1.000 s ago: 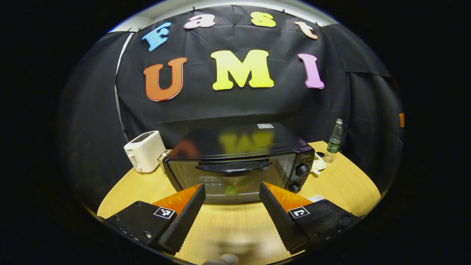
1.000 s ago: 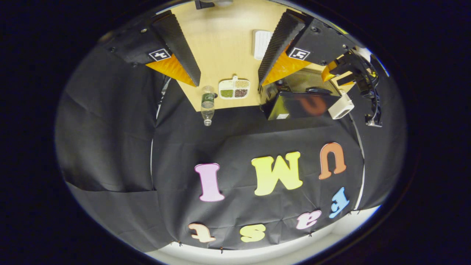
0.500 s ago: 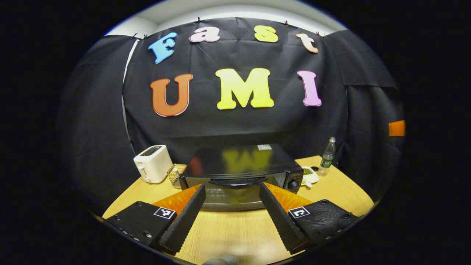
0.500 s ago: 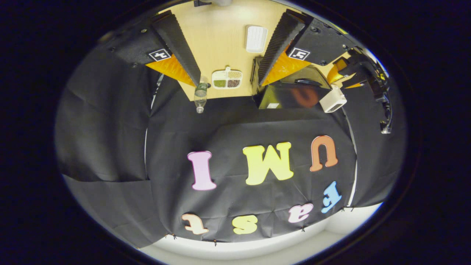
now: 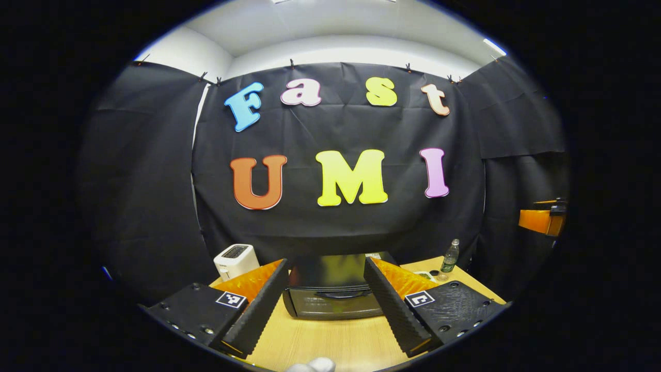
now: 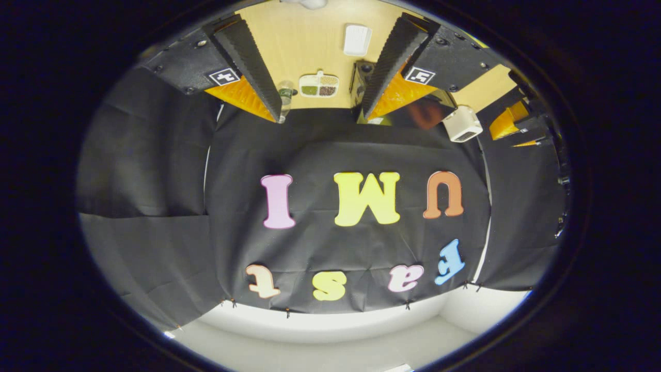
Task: Open the electric oven with the left hand, put the food in, and close the electric oven.
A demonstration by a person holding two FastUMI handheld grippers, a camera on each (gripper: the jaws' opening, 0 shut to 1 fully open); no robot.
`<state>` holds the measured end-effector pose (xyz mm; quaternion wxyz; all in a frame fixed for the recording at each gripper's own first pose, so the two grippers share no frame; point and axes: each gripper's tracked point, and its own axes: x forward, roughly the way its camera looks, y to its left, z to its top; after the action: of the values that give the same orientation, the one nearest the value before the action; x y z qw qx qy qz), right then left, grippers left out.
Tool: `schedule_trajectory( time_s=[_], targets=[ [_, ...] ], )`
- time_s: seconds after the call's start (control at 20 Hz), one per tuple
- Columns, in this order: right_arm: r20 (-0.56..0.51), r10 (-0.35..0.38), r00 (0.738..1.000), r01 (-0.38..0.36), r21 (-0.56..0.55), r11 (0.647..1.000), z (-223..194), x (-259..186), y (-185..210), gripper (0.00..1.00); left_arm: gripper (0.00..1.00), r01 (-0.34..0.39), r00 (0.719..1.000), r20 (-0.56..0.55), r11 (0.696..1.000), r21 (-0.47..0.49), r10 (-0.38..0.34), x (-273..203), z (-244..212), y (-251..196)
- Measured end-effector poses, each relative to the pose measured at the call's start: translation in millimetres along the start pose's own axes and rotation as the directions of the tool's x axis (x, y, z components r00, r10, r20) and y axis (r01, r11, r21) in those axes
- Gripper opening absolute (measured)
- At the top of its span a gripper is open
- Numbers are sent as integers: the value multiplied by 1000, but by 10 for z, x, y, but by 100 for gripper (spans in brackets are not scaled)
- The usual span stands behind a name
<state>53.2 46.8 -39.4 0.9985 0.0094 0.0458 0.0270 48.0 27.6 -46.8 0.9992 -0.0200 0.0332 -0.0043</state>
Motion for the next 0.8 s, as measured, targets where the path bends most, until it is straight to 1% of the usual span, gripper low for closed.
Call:
schedule_trajectory(
  time_s=[0.1,0.2,0.25,0.35,0.4,0.45,0.5,0.55,0.6,0.65,0.7,0.75,0.8],
  targets=[
    [33,-12,999,12,-10,1000,130,-67,-7,100,96,3,1000,-7,1000,-25,-3,-123,66,28],
    [65,-17,998,18,-10,1000,275,-149,16,100,96,-4,1000,6,1000,-19,4,-209,179,115],
    [78,-18,997,18,-8,1000,321,-189,37,90,96,-3,1000,13,1000,-12,3,-250,231,133],
    [88,-28,996,29,-12,1000,350,-241,42,90,96,9,1000,29,1000,-13,-8,-337,327,121],
    [90,-24,996,25,-7,1000,360,-276,61,100,96,15,999,37,1000,-16,-14,-371,372,121],
    [91,-21,996,21,-2,1000,371,-313,87,90,100,17,999,45,1000,-13,-17,-402,420,121],
    [87,-25,996,25,2,1000,376,-344,85,100,96,15,998,56,1000,-5,-15,-428,473,140],
    [89,-27,996,27,2,1000,379,-348,76,100,96,14,998,69,1000,3,-14,-450,529,153],
    [93,-34,995,34,5,999,399,-369,67,90,96,18,997,77,1000,8,-18,-473,570,137],
    [92,-39,995,38,11,999,412,-384,58,90,96,28,996,83,1000,7,-29,-496,604,107],
    [96,-39,995,38,16,999,431,-407,57,100,100,34,995,89,999,5,-34,-521,640,88],
    [97,-41,994,40,17,999,442,-431,53,90,100,38,995,94,999,5,-38,-544,668,82],
    [100,-42,994,41,17,999,462,-446,49,100,96,34,994,100,999,7,-35,-562,685,100]
  ],
)
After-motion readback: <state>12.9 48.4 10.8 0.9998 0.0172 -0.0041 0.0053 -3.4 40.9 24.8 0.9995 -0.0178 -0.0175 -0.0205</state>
